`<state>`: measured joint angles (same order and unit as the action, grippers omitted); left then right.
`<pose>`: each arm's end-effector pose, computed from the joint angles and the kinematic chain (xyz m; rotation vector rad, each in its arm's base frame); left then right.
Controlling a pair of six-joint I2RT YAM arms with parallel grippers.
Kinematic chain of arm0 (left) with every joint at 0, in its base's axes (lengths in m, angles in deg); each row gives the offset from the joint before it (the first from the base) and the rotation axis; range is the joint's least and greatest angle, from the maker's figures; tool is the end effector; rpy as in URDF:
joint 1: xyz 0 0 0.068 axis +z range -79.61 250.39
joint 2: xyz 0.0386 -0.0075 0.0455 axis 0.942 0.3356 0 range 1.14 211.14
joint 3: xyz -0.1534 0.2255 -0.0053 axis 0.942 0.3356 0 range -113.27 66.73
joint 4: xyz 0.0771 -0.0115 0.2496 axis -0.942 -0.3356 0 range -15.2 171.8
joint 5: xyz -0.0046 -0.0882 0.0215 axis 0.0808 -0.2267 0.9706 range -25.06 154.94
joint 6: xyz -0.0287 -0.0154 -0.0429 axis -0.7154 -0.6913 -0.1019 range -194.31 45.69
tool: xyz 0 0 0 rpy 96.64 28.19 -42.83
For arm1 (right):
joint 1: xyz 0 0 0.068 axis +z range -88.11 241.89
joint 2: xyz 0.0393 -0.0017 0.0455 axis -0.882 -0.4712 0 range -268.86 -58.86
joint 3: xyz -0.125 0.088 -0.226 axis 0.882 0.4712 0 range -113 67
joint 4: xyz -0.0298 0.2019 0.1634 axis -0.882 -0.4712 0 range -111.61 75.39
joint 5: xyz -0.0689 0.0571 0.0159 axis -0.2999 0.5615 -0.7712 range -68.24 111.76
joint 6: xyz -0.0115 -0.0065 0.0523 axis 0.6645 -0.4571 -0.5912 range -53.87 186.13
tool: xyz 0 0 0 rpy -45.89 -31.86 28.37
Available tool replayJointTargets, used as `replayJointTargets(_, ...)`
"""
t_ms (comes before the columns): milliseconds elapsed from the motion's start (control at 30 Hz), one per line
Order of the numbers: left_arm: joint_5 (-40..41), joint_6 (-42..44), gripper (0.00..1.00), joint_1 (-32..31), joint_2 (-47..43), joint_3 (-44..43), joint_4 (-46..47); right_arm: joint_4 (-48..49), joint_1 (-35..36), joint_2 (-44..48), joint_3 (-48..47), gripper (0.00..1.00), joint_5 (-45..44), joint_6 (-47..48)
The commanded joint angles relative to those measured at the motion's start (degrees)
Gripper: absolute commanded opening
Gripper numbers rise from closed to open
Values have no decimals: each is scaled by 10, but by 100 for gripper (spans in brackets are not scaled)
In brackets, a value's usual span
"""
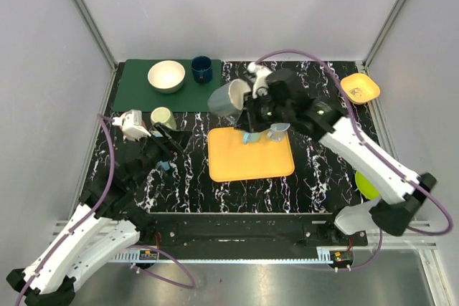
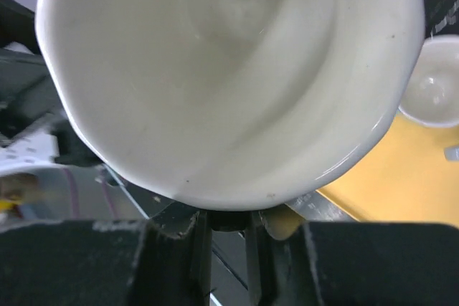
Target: Turn the mug right side up
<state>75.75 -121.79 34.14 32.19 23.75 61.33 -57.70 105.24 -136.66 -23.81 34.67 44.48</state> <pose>0.1078 -0.0710 0.3428 -0.3220 1.7770 -0.9076 0.2006 0.2004 0.4306 -0.5584 2.1462 0.8965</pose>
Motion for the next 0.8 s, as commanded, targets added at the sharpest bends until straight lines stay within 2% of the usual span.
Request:
replayJointTargets(0, 83, 21, 75, 2, -17, 21, -100, -48, 30, -66, -22, 0, -103, 66)
replayJointTargets(300, 107, 38, 75, 2, -39, 22, -125, -83, 88, -218, -100, 0, -190, 93)
replayJointTargets(767, 120, 42, 75, 2, -64, 40, -146, -124, 91, -371, -147, 0, -235, 107)
